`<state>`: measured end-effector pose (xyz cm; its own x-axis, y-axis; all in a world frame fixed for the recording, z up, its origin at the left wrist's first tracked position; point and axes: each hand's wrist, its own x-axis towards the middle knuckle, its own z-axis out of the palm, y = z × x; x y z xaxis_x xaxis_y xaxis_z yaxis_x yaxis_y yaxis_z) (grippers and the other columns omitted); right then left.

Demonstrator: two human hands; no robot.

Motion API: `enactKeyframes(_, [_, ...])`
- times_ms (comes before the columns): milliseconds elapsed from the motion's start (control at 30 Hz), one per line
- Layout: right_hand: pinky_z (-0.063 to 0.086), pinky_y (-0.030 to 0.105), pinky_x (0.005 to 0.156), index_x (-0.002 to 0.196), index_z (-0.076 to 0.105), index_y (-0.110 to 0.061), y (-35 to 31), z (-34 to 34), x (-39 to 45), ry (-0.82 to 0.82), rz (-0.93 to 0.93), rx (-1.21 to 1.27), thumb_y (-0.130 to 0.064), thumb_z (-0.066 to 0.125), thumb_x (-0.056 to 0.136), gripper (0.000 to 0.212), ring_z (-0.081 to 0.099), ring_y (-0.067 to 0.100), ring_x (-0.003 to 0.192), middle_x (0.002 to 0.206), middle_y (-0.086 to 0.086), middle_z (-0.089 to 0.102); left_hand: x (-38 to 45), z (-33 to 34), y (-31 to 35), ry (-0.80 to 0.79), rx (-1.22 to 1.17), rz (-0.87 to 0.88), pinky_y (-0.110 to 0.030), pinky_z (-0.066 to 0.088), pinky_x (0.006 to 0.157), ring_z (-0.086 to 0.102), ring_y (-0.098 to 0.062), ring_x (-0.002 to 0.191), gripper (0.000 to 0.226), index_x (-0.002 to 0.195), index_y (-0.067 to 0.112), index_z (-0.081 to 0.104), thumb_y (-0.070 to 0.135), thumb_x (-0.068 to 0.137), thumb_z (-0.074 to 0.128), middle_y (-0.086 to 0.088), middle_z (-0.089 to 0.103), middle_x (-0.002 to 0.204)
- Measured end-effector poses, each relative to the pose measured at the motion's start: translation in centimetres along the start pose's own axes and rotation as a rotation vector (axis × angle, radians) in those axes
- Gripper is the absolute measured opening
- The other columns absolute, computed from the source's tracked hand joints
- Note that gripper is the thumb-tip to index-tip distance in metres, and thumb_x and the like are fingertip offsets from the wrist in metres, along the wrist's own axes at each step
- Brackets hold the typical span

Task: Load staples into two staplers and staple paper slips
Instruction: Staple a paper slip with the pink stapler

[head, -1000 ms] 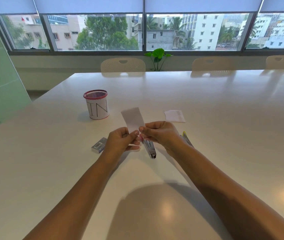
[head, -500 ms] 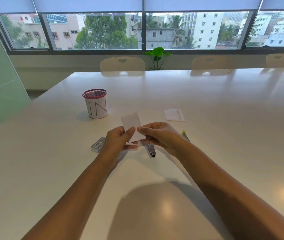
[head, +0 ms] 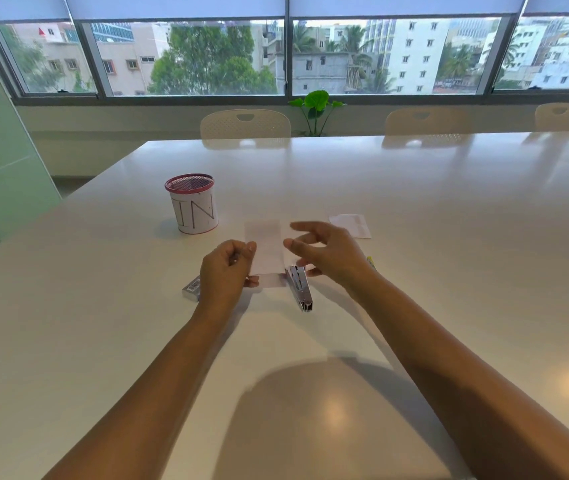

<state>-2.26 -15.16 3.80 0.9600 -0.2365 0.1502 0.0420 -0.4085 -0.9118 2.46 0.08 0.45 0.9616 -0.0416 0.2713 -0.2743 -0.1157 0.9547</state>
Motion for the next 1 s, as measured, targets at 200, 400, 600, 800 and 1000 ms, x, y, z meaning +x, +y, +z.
enactKeyframes(200, [0.043,0.033,0.083,0.135,0.039,-0.022,1.5,0.3,0.0,-0.041,0.039,-0.647,-0.063,0.061,0.074,0.077,0.056,0.019,0.112,0.121,-0.002,0.062,0.6,-0.5,-0.4,0.173,0.091,-0.028,-0.02,0.051,0.057,0.055,-0.011,0.045,0.021,0.092,0.01,0.057,0.03,0.091,0.05,-0.005,0.058,0.082])
enactKeyframes(400, [0.046,0.032,0.085,0.136,0.043,-0.021,2.0,2.3,-0.2,-0.062,-0.017,-0.692,-0.034,0.067,0.077,0.066,0.056,0.022,0.11,0.12,0.003,0.062,0.4,-0.3,-0.3,0.192,0.17,-0.043,-0.01,0.047,0.049,0.053,-0.012,0.055,0.028,0.103,0.005,0.059,0.029,0.09,0.051,-0.006,0.058,0.089])
enactKeyframes(600, [0.044,0.026,0.075,0.117,0.062,-0.012,1.7,1.2,0.3,-0.043,-0.075,-0.52,-0.019,0.063,0.081,0.037,0.051,0.02,0.083,0.098,0.005,0.053,0.5,-0.6,-0.1,0.217,0.12,-0.093,-0.023,0.053,0.063,0.053,-0.014,0.056,0.025,0.101,0.008,0.06,0.029,0.091,0.051,0.001,0.055,0.087])
enactKeyframes(800, [0.038,0.021,0.059,0.098,0.045,-0.017,0.9,1.0,-0.1,-0.027,-0.216,-0.437,-0.016,0.06,0.082,0.022,0.047,0.016,0.07,0.087,0.0,0.048,0.4,-0.5,-0.1,0.209,0.119,-0.098,-0.022,0.052,0.062,0.052,-0.012,0.057,0.018,0.097,0.013,0.056,0.029,0.091,0.051,0.001,0.054,0.092])
enactKeyframes(1000, [0.051,0.023,0.054,0.1,0.034,-0.021,1.2,0.1,0.2,-0.084,-0.212,-0.355,-0.016,0.057,0.09,0.025,0.065,0.018,0.061,0.092,0.006,0.06,0.5,-0.7,0.1,0.19,0.122,-0.101,-0.028,0.053,0.068,0.052,-0.014,0.058,0.029,0.103,0.007,0.059,0.031,0.091,0.05,-0.001,0.056,0.092])
